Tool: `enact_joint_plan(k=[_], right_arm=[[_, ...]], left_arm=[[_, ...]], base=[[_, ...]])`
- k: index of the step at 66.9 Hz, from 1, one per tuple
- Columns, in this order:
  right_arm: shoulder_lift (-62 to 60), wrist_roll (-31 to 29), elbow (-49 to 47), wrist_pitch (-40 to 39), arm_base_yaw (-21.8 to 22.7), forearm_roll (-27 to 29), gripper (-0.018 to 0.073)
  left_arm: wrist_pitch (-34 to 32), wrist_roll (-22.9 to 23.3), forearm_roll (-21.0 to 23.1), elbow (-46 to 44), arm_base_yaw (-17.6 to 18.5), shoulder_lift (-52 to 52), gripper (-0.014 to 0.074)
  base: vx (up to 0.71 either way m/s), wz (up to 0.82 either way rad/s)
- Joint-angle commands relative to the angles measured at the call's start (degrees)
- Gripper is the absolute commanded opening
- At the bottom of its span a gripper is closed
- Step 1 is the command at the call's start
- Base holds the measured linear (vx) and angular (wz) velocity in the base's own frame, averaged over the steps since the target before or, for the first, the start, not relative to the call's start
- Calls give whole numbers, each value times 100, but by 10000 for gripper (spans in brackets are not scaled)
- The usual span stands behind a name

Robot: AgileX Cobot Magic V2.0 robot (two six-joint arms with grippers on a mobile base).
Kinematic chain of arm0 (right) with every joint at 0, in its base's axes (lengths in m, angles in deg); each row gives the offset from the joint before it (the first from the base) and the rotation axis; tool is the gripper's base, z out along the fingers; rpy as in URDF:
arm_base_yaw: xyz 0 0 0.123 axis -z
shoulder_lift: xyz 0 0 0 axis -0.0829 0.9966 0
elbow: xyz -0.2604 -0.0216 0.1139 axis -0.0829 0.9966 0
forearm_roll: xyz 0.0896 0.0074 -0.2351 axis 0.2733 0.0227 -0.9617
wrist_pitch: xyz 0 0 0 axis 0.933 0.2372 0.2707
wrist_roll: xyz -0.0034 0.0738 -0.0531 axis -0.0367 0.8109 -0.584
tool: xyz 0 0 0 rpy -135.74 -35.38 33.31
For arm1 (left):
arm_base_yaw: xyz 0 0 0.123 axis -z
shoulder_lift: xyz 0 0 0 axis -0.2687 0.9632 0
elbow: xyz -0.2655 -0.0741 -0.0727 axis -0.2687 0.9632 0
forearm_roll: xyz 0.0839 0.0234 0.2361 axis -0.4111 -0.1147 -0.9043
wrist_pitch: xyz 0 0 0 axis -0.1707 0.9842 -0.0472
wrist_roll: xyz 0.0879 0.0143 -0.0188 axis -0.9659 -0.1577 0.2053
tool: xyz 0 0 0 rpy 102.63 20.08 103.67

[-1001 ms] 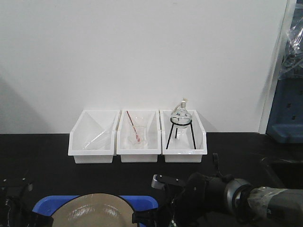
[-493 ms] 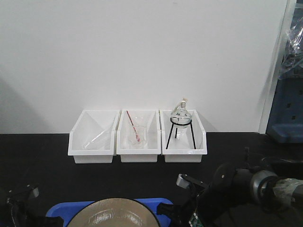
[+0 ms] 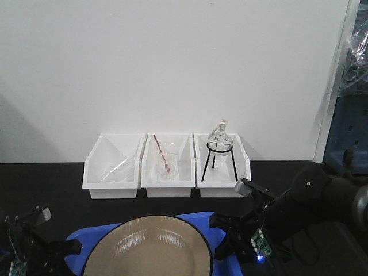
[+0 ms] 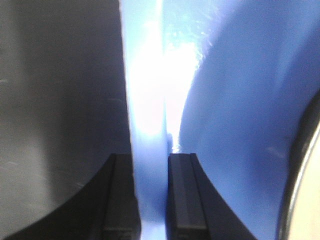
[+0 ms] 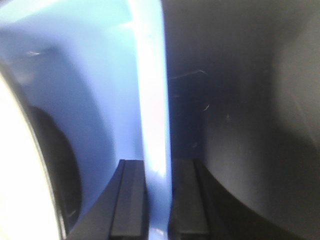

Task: Place disk in tray to left cabinet
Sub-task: 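Grip the tray's opposite edge with the left gripper and lift the tray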

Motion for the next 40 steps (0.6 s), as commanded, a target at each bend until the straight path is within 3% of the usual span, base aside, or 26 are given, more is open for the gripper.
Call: enact_joint_plan(k=[1, 18, 40], right_arm=[[-452, 132, -195, 361, -43, 900, -6], [-678, 161, -195, 772, 374, 1673, -6], [-915, 57, -195, 1167, 697, 2292, -6]], left_arm=[[697, 238, 1076, -608, 183, -335, -2], [1448, 1007, 1129, -1509, 183, -335, -1], [1792, 1692, 1419, -2225, 183, -335, -1]], base=[[0, 0], [0, 0], [0, 0]])
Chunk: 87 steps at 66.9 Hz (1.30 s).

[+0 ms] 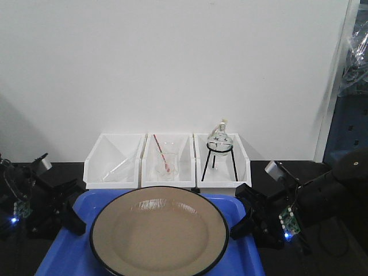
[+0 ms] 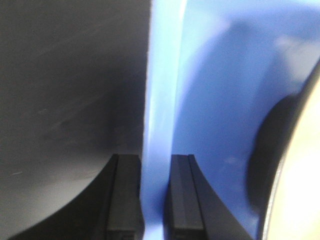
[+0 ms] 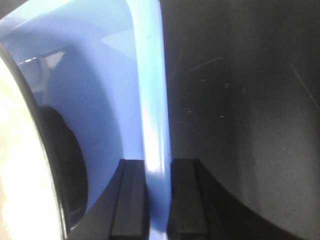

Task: Place disk in tray to left cabinet
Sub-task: 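Grip the tray's opposite edge with the left gripper and lift the tray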

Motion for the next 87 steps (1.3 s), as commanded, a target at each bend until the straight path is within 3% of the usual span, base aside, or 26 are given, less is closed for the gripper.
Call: enact_joint_plan(k=[1, 16, 37, 87], right_arm=[[-451, -16, -195, 304, -91, 1358, -6], [-590, -164, -282, 334, -91, 1664, -4], [-590, 200, -1058, 491, -91, 1427, -4], [-581, 114, -1043, 498, -91, 1360, -4]], left_arm=[[301, 328, 1332, -331, 183, -335, -1], [301, 335, 2066, -399, 183, -417, -1], [301, 335, 2045, -393, 183, -618, -1], [183, 287, 2041, -393, 183, -617, 0]], base=[[0, 0], [0, 0], [0, 0], [0, 0]])
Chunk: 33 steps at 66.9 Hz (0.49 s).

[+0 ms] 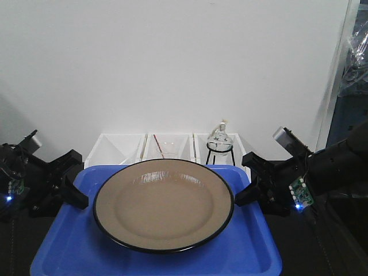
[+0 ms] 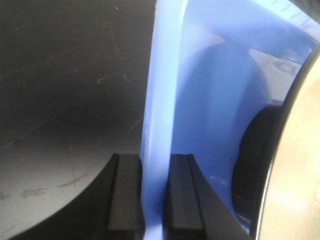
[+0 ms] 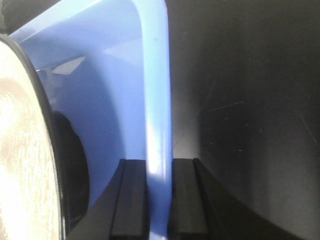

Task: Place disk in tray to left cabinet
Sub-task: 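Grip the tray's opposite edge with the left gripper and lift the tray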

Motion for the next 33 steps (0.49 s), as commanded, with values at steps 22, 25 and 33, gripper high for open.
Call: enact_joint_plan(k=[22, 25, 33], right_arm=[[-357, 27, -247, 312, -184, 1556, -4], [-357, 27, -247, 317, -184, 1556, -4], [-357, 27, -247, 317, -184, 1556, -4]], left_arm=[[272, 91, 1550, -175, 237, -303, 0], [272, 91, 1550, -175, 237, -303, 0], [272, 91, 1550, -175, 237, -303, 0]], base=[[0, 0], [0, 0], [0, 0]])
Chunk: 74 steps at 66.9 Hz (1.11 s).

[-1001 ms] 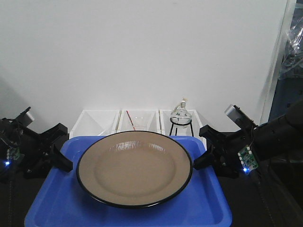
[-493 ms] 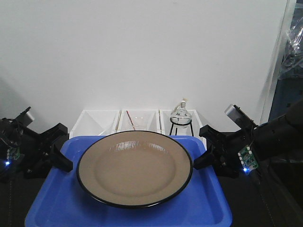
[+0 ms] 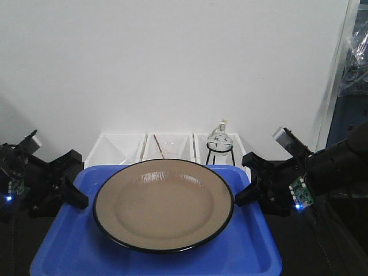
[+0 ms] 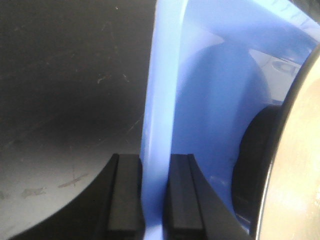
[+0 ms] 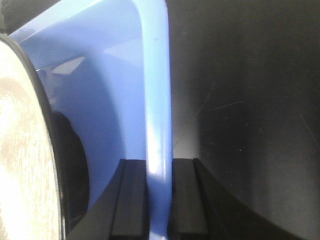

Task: Place disk in tray to left cabinet
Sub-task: 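Grip the tray's opposite edge with the left gripper and lift the tray, then hold the tray level with both grippers while the base drives to the cabinet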

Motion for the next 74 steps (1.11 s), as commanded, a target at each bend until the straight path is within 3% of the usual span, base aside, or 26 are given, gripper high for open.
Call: enact_joint_plan(k=[1, 40, 74], right_arm=[[-357, 27, -247, 313, -184, 1556, -4], [-357, 27, -247, 313, -189, 1556, -4], [-357, 27, -247, 313, -189, 1556, -4]], left_arm=[[272, 91, 1550, -175, 237, -303, 0], [261, 91, 1550, -175, 237, -303, 0], [226, 91, 1550, -175, 237, -303, 0]], base=[[0, 0], [-3, 2], [-23, 11]])
